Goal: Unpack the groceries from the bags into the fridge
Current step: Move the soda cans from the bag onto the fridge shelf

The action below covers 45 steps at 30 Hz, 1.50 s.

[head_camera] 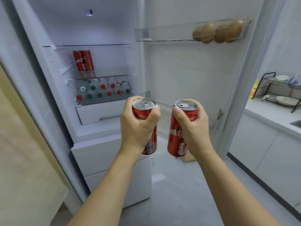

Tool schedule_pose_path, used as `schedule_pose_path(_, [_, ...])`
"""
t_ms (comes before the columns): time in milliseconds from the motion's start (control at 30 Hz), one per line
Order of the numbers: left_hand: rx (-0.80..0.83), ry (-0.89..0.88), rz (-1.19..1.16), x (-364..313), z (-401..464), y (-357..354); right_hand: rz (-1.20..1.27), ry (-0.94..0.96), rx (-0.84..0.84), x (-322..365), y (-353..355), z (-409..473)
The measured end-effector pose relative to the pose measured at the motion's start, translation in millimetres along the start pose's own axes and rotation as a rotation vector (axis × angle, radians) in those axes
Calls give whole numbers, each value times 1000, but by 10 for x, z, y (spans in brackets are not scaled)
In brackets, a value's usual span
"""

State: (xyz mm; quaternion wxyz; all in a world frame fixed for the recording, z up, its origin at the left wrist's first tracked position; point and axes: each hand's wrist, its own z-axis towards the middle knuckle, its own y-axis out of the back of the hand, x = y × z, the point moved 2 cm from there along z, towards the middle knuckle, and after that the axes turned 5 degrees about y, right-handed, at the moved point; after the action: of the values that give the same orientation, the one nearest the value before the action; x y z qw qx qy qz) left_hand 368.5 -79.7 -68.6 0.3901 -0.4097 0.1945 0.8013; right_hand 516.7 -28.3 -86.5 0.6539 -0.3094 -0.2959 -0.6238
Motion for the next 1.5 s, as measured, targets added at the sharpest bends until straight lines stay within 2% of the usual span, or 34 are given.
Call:
schedule_pose_path(400, [-157, -41, 111, 414, 644, 959, 141, -27, 130, -182, -1375, 253])
schedule_pose_path(900, [-322, -15, 195, 1014, 1539, 991, 248, -55, 294, -808, -2199, 1098])
schedule_pose_path(1500, [-302, -36, 160, 1960, 3361, 1216, 250, -121, 232, -1589, -3605, 2325])
